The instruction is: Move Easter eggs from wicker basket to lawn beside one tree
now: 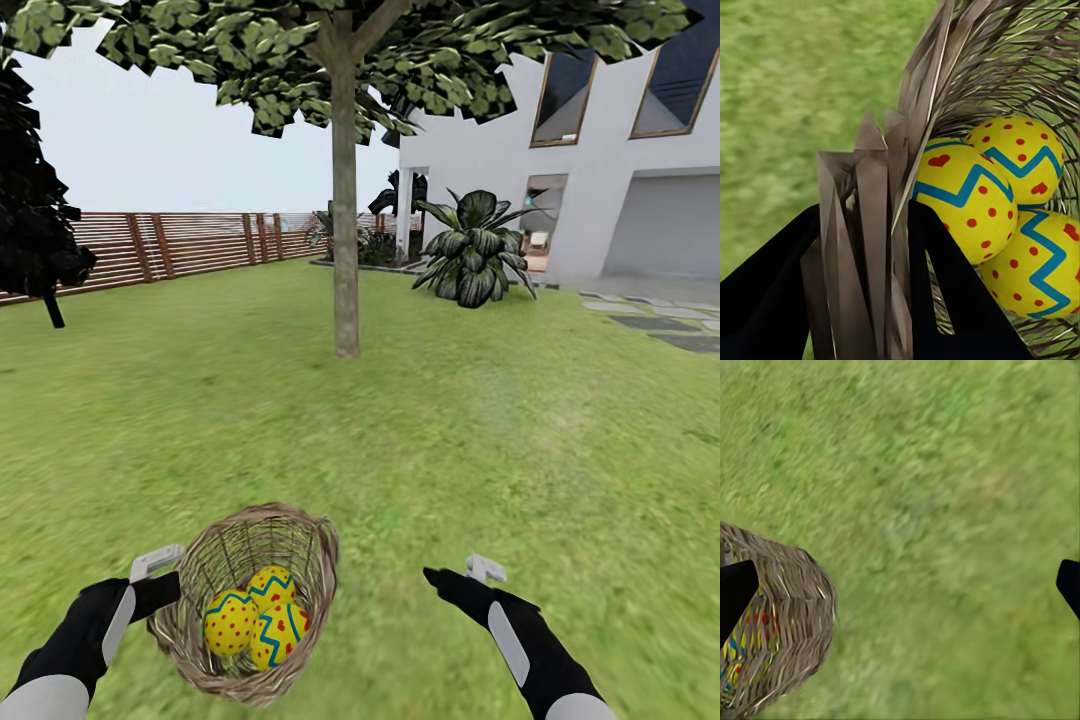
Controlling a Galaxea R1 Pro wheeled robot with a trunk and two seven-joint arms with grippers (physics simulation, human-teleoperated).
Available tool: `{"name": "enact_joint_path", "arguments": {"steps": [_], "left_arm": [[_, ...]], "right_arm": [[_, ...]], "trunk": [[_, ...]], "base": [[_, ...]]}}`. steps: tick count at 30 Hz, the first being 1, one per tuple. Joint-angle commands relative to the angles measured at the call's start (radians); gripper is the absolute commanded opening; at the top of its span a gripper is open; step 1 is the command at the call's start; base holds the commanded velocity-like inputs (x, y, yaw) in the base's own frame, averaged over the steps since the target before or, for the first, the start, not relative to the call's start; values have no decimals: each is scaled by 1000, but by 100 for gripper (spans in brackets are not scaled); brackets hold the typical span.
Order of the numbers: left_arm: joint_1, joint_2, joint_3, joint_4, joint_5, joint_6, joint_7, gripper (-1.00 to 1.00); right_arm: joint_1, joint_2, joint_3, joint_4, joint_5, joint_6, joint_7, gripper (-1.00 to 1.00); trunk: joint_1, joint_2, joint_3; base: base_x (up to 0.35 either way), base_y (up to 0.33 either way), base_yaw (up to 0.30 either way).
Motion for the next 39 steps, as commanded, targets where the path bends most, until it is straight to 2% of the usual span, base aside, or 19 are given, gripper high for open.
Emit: {"name": "enact_joint_path", "arguments": {"steps": [1, 27, 31, 39], "left_arm": [[-1, 0, 4, -1, 5, 6, -5, -100], [-1, 0, 4, -1, 5, 6, -5, -100], [-1, 0, 4, -1, 5, 6, -5, -100], [-1, 1, 4, -1, 5, 6, -5, -100]], "right_arm": [[-1, 1, -6, -1, -4, 7, 4, 100], [-1, 1, -6, -1, -3, 6, 5, 100], [-1, 1, -5, 10, -5, -27, 5, 100], [-1, 1, -5, 15, -4, -31, 5, 100]], "trunk": [[0, -1, -1], [0, -1, -1], [0, -1, -1], [0, -1, -1]], "base": [[264, 0, 0], [264, 0, 0], [264, 0, 0], [264, 0, 0]]}}
